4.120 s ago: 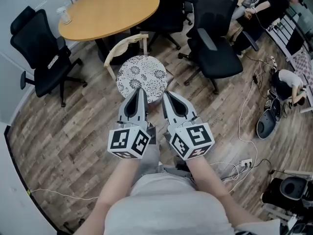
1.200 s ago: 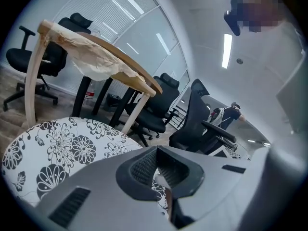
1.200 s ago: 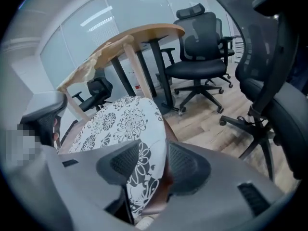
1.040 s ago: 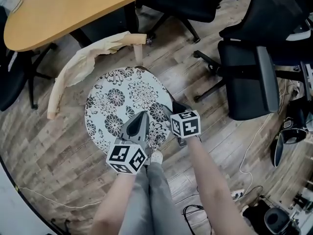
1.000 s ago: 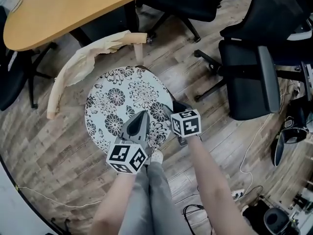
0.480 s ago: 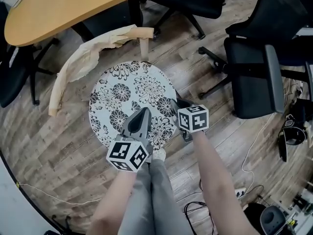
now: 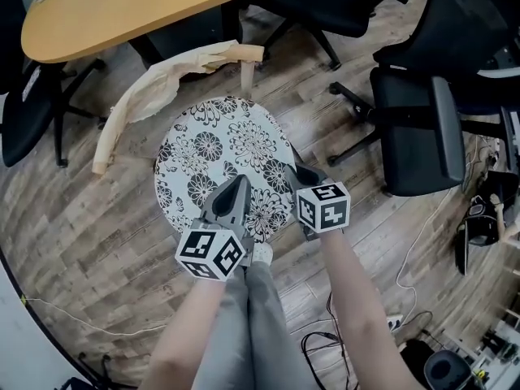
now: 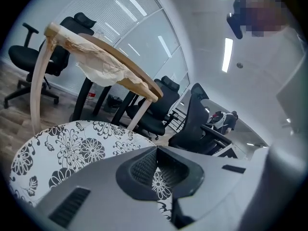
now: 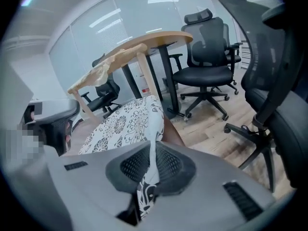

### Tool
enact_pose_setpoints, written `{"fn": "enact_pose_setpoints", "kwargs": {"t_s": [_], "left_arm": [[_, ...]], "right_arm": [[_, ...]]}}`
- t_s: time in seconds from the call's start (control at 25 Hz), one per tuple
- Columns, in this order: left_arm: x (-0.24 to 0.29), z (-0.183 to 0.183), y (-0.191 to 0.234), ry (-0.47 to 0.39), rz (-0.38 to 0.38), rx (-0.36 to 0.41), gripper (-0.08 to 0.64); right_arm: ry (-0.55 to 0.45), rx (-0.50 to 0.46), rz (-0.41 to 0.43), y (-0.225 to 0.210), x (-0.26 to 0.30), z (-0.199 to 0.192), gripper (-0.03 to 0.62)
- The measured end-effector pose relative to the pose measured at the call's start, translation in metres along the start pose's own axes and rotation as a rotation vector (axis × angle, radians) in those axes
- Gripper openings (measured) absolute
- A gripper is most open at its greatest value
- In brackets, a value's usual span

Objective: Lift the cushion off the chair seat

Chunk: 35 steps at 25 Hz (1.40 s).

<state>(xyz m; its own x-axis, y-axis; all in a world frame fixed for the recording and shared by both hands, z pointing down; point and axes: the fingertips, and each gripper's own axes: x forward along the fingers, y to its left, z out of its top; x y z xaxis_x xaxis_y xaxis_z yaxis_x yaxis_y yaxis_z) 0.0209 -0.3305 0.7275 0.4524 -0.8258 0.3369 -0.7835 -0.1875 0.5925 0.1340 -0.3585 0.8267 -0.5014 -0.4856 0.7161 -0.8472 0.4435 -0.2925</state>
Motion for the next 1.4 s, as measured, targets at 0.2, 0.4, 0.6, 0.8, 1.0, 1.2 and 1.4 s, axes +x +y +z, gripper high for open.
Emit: {"fn": "enact_pose_setpoints", "kwargs": {"t_s": [0.2, 0.4, 0.6, 0.8, 1.0, 1.2, 1.4], "left_arm": [[-0.013, 0.015, -0.009, -0.033, 0.000, -0.011, 0.003], [-0.025, 0.031, -0.021, -0.063, -0.006, -0.023, 0.003], [-0.043, 0.049, -0.037, -0.084, -0.017, -0.014, 0.003], [-0.060, 0.070, -0.052, -0.113, -0.018, -0.010, 0.003], [-0.079, 0.086, -0.064, -0.130, -0.005, -0.007, 0.003], [-0.096, 0.099, -0.083, -0.144, -0.010, -0.006, 0.003], [-0.112, 0.114, -0.102, -0.158, -0.021, 0.003, 0.003]], "right_arm": [[-0.046, 0.004, -0.007, 0.021, -0.029, 0.011, 0.038], [-0.086, -0.004, -0.018, 0.038, -0.056, 0.022, 0.038], [-0.134, -0.022, -0.020, 0.061, -0.087, 0.040, 0.038], [-0.172, -0.042, -0.021, 0.083, -0.118, 0.059, 0.038], [-0.201, -0.054, -0.019, 0.104, -0.146, 0.073, 0.038], [-0.232, -0.062, -0.017, 0.121, -0.175, 0.086, 0.038], [-0.262, -0.076, -0.021, 0.134, -0.202, 0.101, 0.038]]}}
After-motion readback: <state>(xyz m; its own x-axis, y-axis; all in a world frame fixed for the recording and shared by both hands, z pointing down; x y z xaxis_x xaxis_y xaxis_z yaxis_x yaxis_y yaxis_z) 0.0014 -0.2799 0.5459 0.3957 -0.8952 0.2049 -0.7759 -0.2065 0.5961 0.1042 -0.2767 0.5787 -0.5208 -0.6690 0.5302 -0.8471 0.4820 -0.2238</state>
